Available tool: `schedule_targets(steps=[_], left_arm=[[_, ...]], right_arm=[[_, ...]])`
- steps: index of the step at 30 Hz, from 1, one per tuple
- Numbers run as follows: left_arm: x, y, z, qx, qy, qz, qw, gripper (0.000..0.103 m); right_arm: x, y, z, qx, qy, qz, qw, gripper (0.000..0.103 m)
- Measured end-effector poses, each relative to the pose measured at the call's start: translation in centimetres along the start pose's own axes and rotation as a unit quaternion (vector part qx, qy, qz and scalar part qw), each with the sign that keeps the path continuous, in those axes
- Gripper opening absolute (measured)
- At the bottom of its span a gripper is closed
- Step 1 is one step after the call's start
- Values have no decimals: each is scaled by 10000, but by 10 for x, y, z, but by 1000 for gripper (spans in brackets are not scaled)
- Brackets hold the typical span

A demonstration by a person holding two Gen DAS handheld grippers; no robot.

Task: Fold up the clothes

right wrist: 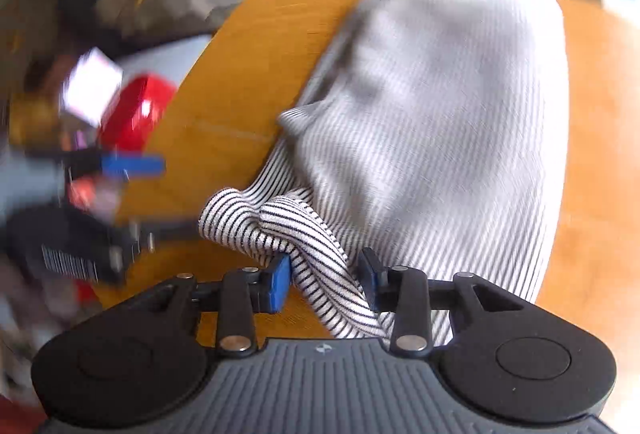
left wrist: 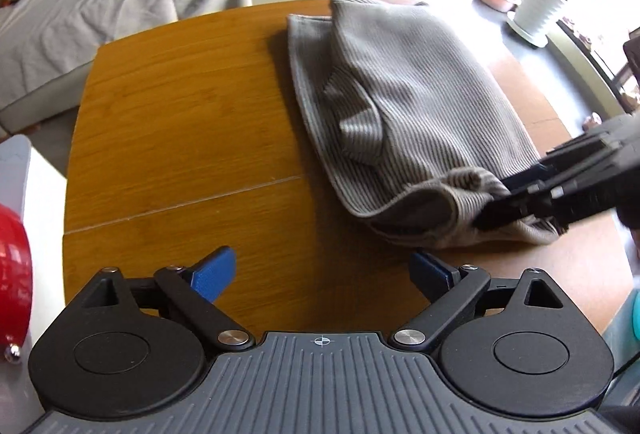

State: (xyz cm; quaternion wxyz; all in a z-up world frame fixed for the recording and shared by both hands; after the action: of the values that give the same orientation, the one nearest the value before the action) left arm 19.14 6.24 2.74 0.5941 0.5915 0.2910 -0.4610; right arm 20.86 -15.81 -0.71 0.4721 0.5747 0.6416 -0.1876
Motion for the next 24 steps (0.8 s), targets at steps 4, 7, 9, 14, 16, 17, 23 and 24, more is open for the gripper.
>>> schedule_targets(steps=[4, 7, 9, 14, 16, 17, 23, 24], left_arm=[[25, -1, 30, 706, -104, -52, 9974, 97], [45, 8, 44, 935, 78, -5, 9956, 97], [48, 16, 43, 680, -24, -84, 9976, 97], [47, 26, 28, -234, -402, -258, 9986, 97], [47, 30, 22, -592, -546, -322, 9962, 97], [47, 31, 20, -725, -588, -348, 9950, 97], [22, 45, 1, -904, -741, -89, 9931, 89], [15, 50, -5, -955, -716, 40, 9928, 87]], right_arm=[[1, -2, -3, -215, -30, 11, 9998, 37], [-4, -13, -34, -1543, -658, 192, 9857, 46], [-10, -27, -48, -2529, -1254, 505, 9580, 51], [12, -51, -62, -3974, -2051, 568, 8926, 63], [30, -60, -60, -4654, -2534, 565, 8462, 63], [38, -64, -59, -5004, -2783, 608, 8176, 54], [15, -45, -54, -4866, -2695, 511, 8294, 29], [11, -45, -53, -4893, -2691, 478, 8282, 29]])
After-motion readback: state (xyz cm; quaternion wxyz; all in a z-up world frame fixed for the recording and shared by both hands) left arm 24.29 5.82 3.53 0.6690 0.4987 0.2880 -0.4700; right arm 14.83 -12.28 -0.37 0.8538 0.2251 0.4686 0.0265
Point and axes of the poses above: each gripper's, at about its wrist camera, not at the fingertips, and x roughly the way its jaws point, z to its right, y to its top, the point moved 4 cm from there along x, roughly the way its jaws point, and after that the axes turned 6 degrees about -x, right-handed, at the moved point
